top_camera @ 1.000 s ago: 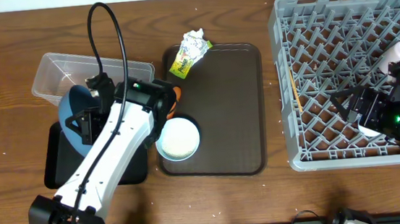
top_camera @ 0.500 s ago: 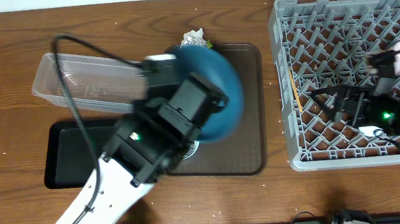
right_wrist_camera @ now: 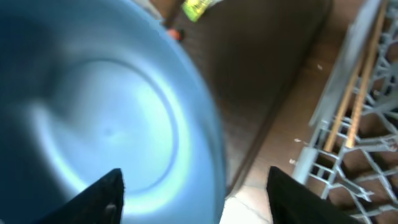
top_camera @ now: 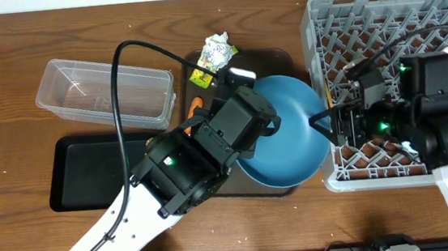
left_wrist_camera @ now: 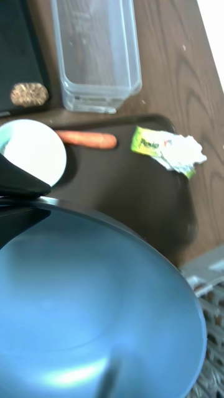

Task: Sort waste into correct bins and load items into the dishwasher rack
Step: 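Hand the blue bowl from the left gripper to the right gripper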

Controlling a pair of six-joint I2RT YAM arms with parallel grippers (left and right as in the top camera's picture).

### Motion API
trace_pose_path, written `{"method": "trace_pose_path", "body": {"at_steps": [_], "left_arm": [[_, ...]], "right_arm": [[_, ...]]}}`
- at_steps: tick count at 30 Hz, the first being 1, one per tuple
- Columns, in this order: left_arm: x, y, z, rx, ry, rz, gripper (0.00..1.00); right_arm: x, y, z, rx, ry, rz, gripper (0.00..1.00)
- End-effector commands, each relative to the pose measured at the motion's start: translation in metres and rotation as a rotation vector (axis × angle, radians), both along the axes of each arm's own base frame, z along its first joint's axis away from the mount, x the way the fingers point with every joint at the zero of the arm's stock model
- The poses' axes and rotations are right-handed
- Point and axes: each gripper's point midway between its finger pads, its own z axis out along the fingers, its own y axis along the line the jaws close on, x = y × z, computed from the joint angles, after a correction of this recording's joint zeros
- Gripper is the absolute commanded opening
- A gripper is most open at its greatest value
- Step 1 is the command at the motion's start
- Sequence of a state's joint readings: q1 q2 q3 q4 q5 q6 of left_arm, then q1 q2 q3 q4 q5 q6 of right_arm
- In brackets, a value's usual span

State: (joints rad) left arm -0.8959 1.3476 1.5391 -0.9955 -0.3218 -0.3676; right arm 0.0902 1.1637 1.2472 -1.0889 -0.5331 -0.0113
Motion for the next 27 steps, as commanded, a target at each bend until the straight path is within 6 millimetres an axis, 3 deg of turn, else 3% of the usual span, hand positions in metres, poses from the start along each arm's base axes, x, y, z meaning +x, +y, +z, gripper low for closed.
{"method": "trace_pose_path", "body": {"at_steps": [1,2,3,6,7,12,14,16,17,22,25,27], "left_arm": [[-0.01,-0.001,0.026,-0.096,-0.038,-0.039,0.06],[-0.011,0.0,0.031,-0.112,-0.048,-0.042,0.06],[-0.012,0.002,0.036,-0.126,-0.06,-0.042,0.06],[-0.014,0.004,0.044,-0.149,-0.081,-0.045,0.06],[-0.014,0.004,0.046,-0.155,-0.085,-0.045,0.06],[-0.013,0.002,0.051,-0.173,-0.1,-0.045,0.1],[-0.012,0.001,0.052,-0.179,-0.106,-0.045,0.43],[-0.011,0.002,0.054,-0.182,-0.113,-0.043,0.91],[-0.011,0.003,0.055,-0.179,-0.12,-0.044,0.99],[-0.015,0.009,0.066,-0.175,-0.161,-0.069,0.98],[-0.019,0.014,0.074,-0.195,-0.178,-0.069,0.98],[-0.022,0.018,0.079,-0.207,-0.187,-0.068,0.98]], "right_arm": [[0.007,-0.005,-0.011,-0.051,0.02,-0.02,0.55],[0.007,-0.004,-0.011,-0.044,0.023,-0.015,0.49],[0.008,-0.002,-0.011,-0.031,0.023,-0.006,0.35],[0.009,0.008,-0.001,0.028,-0.006,0.032,0.07],[0.009,0.012,0.003,0.049,-0.024,0.049,0.01],[0.011,0.018,0.024,0.085,-0.12,0.078,0.01],[0.014,0.009,0.025,0.041,-0.144,0.035,0.01],[0.023,-0.018,0.019,-0.08,-0.149,-0.111,0.01],[0.027,-0.038,0.015,-0.153,-0.143,-0.226,0.01],[0.03,-0.146,0.025,-0.482,-0.184,-0.826,0.01],[0.019,-0.198,0.05,-0.652,-0.28,-1.137,0.01],[0.014,-0.223,0.071,-0.747,-0.368,-1.309,0.01]]}}
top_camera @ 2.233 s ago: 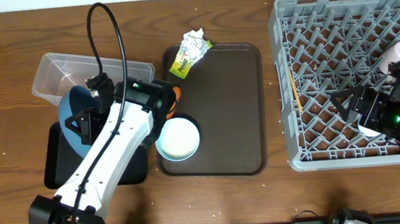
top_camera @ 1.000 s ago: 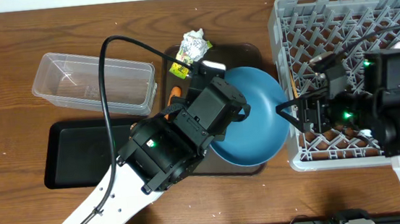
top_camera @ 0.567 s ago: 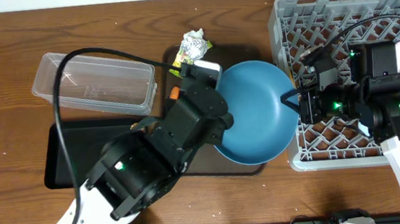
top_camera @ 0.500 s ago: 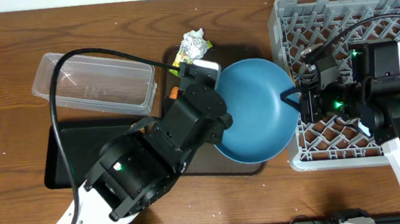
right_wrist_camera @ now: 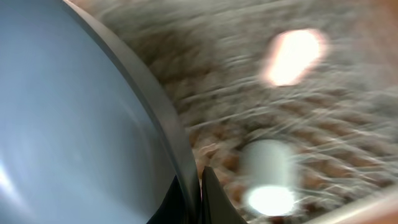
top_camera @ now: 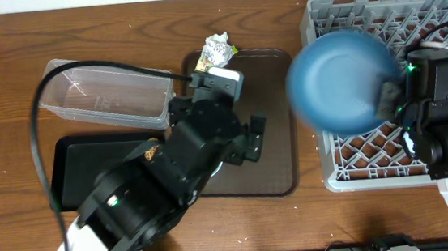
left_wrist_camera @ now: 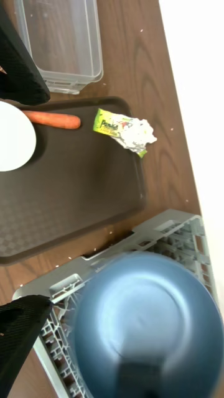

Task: Sort waste into correct bins and load items into the dishwasher rack
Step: 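Hand the blue bowl from the left gripper to the right gripper, then place the blue bowl upright at the back of the rack with the right gripper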

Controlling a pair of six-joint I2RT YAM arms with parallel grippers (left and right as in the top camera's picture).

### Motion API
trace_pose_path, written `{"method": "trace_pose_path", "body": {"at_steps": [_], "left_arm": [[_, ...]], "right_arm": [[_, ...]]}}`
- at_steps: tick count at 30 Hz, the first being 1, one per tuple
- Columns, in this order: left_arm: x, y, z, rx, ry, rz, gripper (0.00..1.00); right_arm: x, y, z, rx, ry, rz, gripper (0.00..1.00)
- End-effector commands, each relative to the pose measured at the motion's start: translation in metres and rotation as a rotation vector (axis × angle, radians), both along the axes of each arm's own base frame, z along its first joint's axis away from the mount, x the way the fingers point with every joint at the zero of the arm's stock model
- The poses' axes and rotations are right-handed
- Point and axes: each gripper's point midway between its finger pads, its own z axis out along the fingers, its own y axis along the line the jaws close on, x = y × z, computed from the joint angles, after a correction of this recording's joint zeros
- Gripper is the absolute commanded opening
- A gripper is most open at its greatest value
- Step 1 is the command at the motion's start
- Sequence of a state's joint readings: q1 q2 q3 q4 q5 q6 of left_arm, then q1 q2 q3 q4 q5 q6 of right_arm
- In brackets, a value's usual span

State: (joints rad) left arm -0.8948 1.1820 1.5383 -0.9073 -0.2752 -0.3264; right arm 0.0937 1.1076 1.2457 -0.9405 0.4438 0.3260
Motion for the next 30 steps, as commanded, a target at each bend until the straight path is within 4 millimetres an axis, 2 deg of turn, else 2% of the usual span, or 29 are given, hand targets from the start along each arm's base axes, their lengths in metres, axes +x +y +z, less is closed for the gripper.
{"method": "trace_pose_path", "body": {"at_steps": [1,4,8,13,18,23,30], "left_arm": [[-0.006,0.009,0.017,-0.024,-0.046,-0.006,0.98],[-0.01,0.014,0.024,-0.045,-0.062,-0.007,0.98],[-0.016,0.021,0.028,-0.053,-0.068,-0.007,0.98],[-0.019,0.026,0.031,-0.06,-0.074,-0.007,0.98],[-0.021,0.026,0.028,-0.051,-0.062,-0.013,0.98],[-0.023,0.028,0.024,-0.034,-0.048,-0.013,0.98],[-0.025,0.03,0.02,-0.018,-0.035,-0.013,0.98]], "right_arm": [[-0.023,-0.072,0.049,-0.283,-0.183,-0.467,0.01],[-0.018,-0.088,0.07,-0.421,-0.254,-0.609,0.01],[-0.006,-0.1,0.085,-0.639,-0.201,-0.717,0.01],[0.038,-0.109,0.066,-0.772,-0.03,-0.662,0.01],[0.071,-0.118,0.046,-0.88,0.127,-0.601,0.01],[0.094,-0.126,0.043,-0.961,0.214,-0.545,0.01],[0.125,-0.124,0.037,-1.105,0.36,-0.3,0.01]]}}
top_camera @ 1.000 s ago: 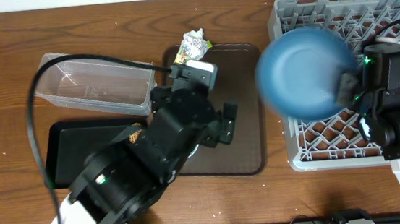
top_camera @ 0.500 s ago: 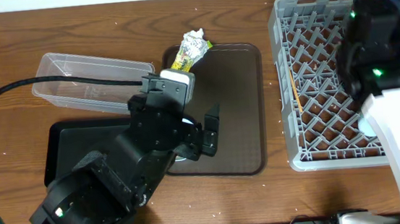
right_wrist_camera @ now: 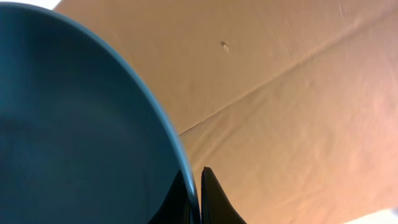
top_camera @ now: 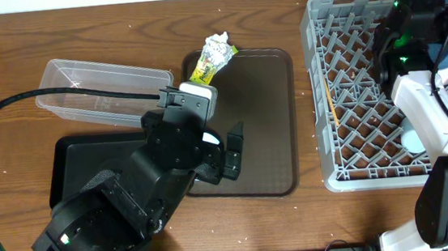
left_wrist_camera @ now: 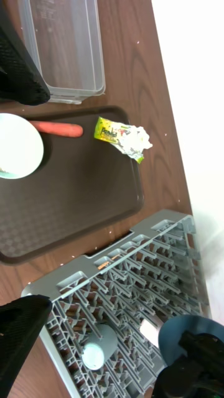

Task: Sort waste into correct bins and load items into the dishwasher rack
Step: 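Place the blue bowl upright at the back of the rack with the right gripper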

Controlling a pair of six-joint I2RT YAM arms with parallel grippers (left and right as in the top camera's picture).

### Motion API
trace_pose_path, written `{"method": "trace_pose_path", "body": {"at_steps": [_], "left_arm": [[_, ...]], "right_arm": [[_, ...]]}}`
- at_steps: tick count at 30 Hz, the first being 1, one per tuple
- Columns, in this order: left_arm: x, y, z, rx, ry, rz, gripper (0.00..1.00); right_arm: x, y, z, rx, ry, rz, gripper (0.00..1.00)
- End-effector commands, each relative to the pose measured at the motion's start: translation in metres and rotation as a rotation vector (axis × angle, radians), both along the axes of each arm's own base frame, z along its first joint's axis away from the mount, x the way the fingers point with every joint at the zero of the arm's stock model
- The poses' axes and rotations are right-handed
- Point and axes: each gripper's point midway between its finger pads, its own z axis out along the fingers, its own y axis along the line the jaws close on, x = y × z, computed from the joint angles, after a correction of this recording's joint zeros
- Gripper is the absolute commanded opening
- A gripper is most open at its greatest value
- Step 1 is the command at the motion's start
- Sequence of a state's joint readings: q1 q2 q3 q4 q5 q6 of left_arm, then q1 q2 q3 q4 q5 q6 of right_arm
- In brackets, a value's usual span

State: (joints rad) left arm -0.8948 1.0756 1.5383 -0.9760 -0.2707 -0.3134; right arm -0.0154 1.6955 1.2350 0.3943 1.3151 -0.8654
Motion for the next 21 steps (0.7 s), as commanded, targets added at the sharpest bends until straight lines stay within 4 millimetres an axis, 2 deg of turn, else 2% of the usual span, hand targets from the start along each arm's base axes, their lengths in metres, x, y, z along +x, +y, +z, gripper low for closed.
{"method": "trace_pose_path", "body": {"at_steps": [1,4,14,17,21], "left_arm": [[-0.001,0.003,0.003,0.005,-0.007,-0.002,0.98],[-0.002,0.003,0.002,0.007,-0.005,-0.002,0.98],[-0.002,0.003,0.002,0.008,-0.005,-0.002,0.98],[-0.002,0.003,0.002,0.01,-0.003,-0.003,0.98],[-0.002,0.004,0.001,0.011,-0.002,-0.003,0.98]], "right_arm": [[0.017,0.006,0.003,-0.062,0.209,0.094,0.01],[0.023,0.008,0.003,-0.086,0.273,0.13,0.01],[0.031,0.011,0.0,-0.089,0.288,0.177,0.01],[0.034,0.011,-0.008,-0.087,0.305,0.178,0.01],[0.041,0.01,-0.034,-0.079,0.384,0.171,0.01]]}}
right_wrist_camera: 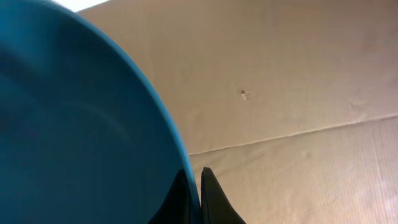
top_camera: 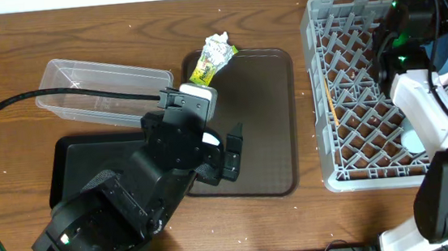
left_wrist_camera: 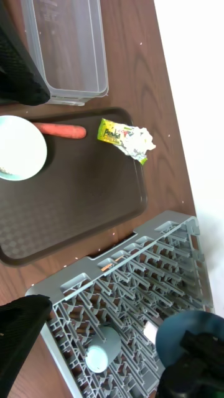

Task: Sort waste into correct bins and load items into the dishwasher rack
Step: 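Place the blue bowl upright at the back of the rack with the right gripper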

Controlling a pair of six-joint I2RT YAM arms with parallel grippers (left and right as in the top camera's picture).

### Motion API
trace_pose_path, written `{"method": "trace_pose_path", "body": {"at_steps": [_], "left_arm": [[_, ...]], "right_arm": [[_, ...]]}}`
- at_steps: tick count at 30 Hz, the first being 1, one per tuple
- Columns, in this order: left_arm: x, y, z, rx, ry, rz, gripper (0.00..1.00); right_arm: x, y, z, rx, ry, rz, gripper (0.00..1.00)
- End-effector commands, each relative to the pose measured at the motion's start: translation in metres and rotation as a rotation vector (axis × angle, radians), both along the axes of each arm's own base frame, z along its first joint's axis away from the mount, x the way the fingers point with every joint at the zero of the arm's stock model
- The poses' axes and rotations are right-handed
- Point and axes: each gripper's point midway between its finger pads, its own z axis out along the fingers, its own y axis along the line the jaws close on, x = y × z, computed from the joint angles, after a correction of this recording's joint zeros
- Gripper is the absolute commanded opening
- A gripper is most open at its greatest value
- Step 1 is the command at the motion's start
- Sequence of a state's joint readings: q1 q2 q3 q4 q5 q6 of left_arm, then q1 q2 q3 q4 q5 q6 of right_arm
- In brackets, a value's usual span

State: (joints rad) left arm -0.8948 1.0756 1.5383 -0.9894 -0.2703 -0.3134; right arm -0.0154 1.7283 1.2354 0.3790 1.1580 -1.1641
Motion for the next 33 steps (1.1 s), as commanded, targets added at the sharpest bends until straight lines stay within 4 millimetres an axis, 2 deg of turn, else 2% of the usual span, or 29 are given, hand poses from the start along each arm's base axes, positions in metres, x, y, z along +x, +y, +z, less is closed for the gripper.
{"method": "trace_pose_path", "body": {"at_steps": [1,6,13,20,23,29,33], "left_arm": [[-0.001,0.002,0.004,0.001,-0.01,-0.003,0.98],[-0.002,0.003,0.001,0.011,0.0,-0.005,0.98],[-0.003,0.004,0.0,0.016,0.004,-0.005,0.98],[-0.003,0.004,-0.001,0.016,0.005,-0.005,0.98],[-0.003,0.004,-0.001,0.017,0.005,-0.005,0.98],[-0.003,0.004,-0.001,0.018,0.006,-0.005,0.98],[-0.003,0.004,-0.001,0.019,0.007,-0.005,0.98]], "right_arm": [[0.011,0.001,-0.024,-0.006,0.073,-0.001,0.01],[0.02,0.005,-0.045,-0.031,0.156,-0.004,0.01],[0.029,0.027,-0.043,-0.049,0.174,0.052,0.01],[0.037,0.03,-0.016,-0.136,0.171,0.09,0.01],[0.038,0.031,-0.016,-0.14,0.178,0.1,0.01],[0.039,0.033,-0.039,-0.099,0.251,0.123,0.01],[0.039,0.034,-0.044,-0.087,0.259,0.124,0.01]]}}
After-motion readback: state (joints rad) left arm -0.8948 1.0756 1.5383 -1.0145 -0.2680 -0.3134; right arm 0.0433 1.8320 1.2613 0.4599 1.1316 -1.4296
